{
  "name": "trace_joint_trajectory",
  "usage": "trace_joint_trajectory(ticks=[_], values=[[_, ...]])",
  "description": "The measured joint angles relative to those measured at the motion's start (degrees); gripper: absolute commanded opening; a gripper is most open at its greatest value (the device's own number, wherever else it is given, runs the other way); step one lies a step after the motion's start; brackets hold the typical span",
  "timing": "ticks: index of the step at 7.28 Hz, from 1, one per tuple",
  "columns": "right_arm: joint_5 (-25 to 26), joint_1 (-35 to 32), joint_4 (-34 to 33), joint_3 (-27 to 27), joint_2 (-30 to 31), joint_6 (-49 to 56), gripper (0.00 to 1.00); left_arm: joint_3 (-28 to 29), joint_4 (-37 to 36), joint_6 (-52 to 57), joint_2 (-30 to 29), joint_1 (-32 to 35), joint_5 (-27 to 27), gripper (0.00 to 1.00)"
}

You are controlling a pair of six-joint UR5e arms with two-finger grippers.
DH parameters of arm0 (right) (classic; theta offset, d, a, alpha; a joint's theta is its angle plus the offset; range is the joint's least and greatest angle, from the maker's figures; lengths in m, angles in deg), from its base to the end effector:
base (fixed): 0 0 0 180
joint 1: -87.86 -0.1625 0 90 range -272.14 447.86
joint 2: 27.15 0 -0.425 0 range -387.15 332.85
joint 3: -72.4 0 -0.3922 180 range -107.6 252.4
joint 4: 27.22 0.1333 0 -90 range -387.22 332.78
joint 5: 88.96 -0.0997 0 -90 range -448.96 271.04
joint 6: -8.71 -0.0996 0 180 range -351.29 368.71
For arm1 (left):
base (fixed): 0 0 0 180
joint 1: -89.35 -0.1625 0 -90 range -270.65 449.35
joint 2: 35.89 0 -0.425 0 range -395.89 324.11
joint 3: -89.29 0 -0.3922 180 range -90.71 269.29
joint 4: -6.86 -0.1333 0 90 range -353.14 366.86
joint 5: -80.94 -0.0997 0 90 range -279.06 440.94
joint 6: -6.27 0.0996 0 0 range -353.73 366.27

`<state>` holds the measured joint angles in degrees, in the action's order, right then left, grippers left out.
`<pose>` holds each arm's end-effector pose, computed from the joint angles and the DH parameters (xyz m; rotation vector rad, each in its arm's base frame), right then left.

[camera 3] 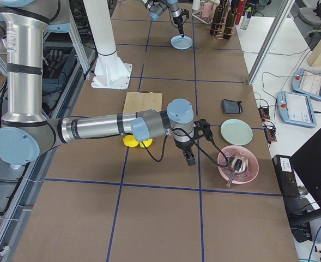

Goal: Pick orange to plate
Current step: 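Reach the left gripper to the rim of the light blue plate, then push the light blue plate with the left gripper toward the table center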

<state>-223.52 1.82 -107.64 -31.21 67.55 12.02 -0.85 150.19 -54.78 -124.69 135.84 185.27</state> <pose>0.0308 -0.4730 0.5610 0.3024 -0.7741 -0.2450 0.2796 -0.4523 0.5749 0.3715 0.8606 -0.1694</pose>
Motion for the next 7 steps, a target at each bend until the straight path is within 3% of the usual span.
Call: trace_joint_trajectory(ticks=[1, 4, 7], values=[[0.0, 0.0, -0.01, 0.04, -0.03, 0.0, 1.0, 0.21, 0.01, 0.03, -0.03, -0.11, -0.07, 0.0], [0.0, 0.0, 0.03, 0.07, -0.04, -0.03, 1.0, -0.47, 0.0, -0.02, -0.18, -0.32, 0.12, 0.0], [0.0, 0.0, 0.06, 0.03, -0.04, -0.06, 1.0, -5.16, -0.55, -1.08, -3.15, -0.21, 0.75, 0.0]])
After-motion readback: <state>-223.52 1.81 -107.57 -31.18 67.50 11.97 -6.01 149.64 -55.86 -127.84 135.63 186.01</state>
